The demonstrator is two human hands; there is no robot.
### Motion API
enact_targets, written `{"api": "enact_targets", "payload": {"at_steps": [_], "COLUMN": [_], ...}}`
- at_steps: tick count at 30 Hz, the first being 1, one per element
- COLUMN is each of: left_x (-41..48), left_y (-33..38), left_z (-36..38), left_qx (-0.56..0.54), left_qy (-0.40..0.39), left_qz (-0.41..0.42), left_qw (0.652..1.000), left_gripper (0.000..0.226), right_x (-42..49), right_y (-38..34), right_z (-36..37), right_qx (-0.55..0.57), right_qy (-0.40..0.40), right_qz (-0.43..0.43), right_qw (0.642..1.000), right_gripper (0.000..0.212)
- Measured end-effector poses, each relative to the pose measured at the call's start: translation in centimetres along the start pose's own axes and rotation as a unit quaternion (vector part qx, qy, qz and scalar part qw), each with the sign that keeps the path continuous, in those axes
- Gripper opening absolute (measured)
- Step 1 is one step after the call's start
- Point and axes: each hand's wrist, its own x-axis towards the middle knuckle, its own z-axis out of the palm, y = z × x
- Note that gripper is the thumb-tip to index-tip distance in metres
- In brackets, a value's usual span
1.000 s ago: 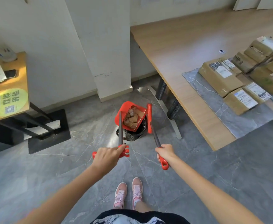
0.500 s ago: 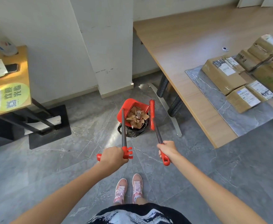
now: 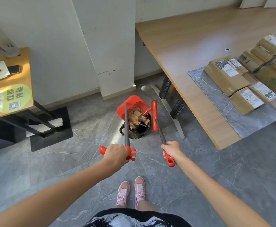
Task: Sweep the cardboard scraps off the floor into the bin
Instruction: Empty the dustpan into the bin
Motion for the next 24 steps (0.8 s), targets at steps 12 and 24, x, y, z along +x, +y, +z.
{"api": "enact_targets", "payload": {"at_steps": [12,24], "left_x": [0.8,0.9], "left_y": [-0.3,-2.2], "left_z": [-1.9,-2.5], "left_qx": [0.054,0.057], "left_qy": [0.026,0.044], "left_qz": [0.034,0.004], "left_qw": [0.998,0.997], "left_gripper": [0.023,0.028], "right_x": [0.0,-1.1], "right_y": [-2.0,-3.4], "right_z": [-1.0,-1.8], "right_qx": [0.024,0.02], "right_qy": [-0.003,-0.014], "right_qz": [-0.014,-0.031], "right_qw": [1.0,0.999], "right_gripper": [0.008,0.007]}}
